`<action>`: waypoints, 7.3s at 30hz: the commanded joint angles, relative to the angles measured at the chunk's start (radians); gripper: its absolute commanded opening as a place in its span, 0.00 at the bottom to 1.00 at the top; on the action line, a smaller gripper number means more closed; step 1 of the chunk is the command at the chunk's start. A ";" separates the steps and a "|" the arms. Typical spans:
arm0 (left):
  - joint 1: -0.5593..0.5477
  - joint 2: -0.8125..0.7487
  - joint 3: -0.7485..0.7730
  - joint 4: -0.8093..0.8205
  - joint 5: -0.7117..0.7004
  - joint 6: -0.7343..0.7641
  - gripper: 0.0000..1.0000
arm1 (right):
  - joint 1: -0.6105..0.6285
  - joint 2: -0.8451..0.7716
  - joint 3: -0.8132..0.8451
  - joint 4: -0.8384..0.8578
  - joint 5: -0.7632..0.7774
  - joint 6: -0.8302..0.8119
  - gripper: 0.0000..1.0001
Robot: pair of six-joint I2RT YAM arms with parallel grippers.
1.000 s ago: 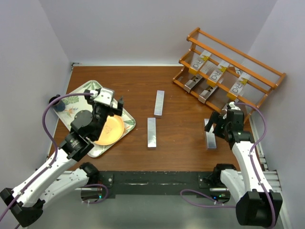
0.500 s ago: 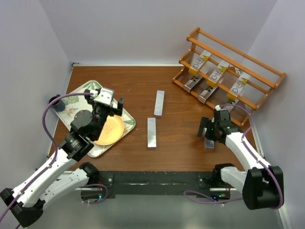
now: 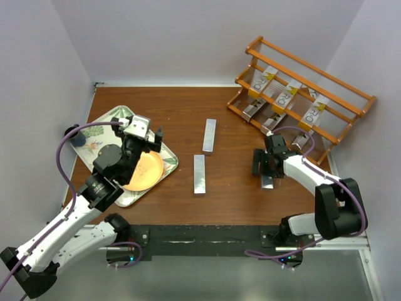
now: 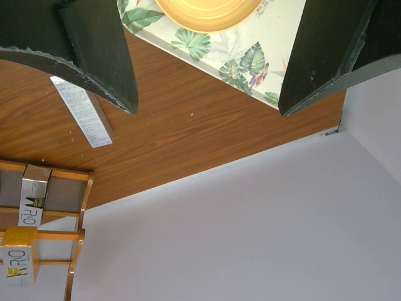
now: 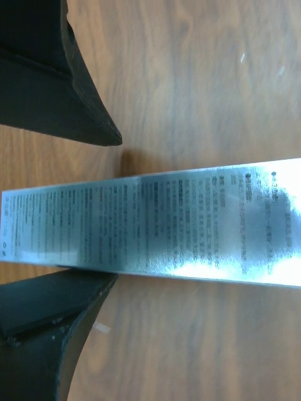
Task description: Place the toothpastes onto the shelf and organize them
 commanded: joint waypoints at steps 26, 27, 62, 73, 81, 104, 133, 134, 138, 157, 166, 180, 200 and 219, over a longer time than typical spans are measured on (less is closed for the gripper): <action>0.010 0.005 -0.011 0.030 0.008 -0.025 1.00 | 0.306 -0.160 -0.070 0.138 0.225 0.127 0.80; 0.010 0.005 -0.011 0.030 0.008 -0.024 1.00 | 0.307 -0.168 -0.088 0.143 0.224 0.124 0.80; 0.016 0.015 -0.011 0.032 0.009 -0.031 0.99 | 0.457 -0.150 0.003 0.134 0.236 0.041 0.34; 0.016 0.025 -0.012 0.032 0.017 -0.038 0.99 | 0.465 -0.084 0.510 -0.182 0.225 -0.045 0.27; 0.016 0.028 -0.015 0.035 0.017 -0.039 0.99 | 0.334 0.102 0.910 -0.241 0.241 -0.100 0.24; 0.016 0.095 -0.009 0.029 0.055 -0.056 0.99 | -0.116 0.482 1.509 -0.248 0.279 -0.103 0.25; 0.016 0.111 -0.009 0.027 0.066 -0.061 0.99 | -0.168 0.544 1.538 -0.232 0.239 -0.040 0.54; 0.016 0.112 -0.011 0.027 0.066 -0.061 0.99 | -0.167 0.544 1.538 -0.232 0.239 -0.040 0.54; 0.016 0.114 -0.011 0.027 0.066 -0.059 0.99 | -0.167 0.534 1.535 -0.230 0.235 -0.043 0.54; 0.016 0.112 -0.009 0.026 0.066 -0.057 0.99 | -0.167 0.479 1.434 -0.139 0.107 -0.005 0.64; 0.016 0.111 -0.009 0.026 0.065 -0.057 0.99 | -0.167 0.453 1.398 -0.097 0.063 0.014 0.64; 0.016 0.108 -0.009 0.026 0.066 -0.056 0.99 | -0.167 0.425 1.377 -0.092 0.044 0.015 0.66; 0.016 0.101 -0.006 0.021 0.083 -0.071 0.99 | -0.167 0.148 1.142 -0.034 -0.090 -0.060 0.81; 0.022 0.155 0.015 -0.001 0.069 -0.125 0.99 | 0.127 -0.239 0.274 0.207 -0.034 0.021 0.98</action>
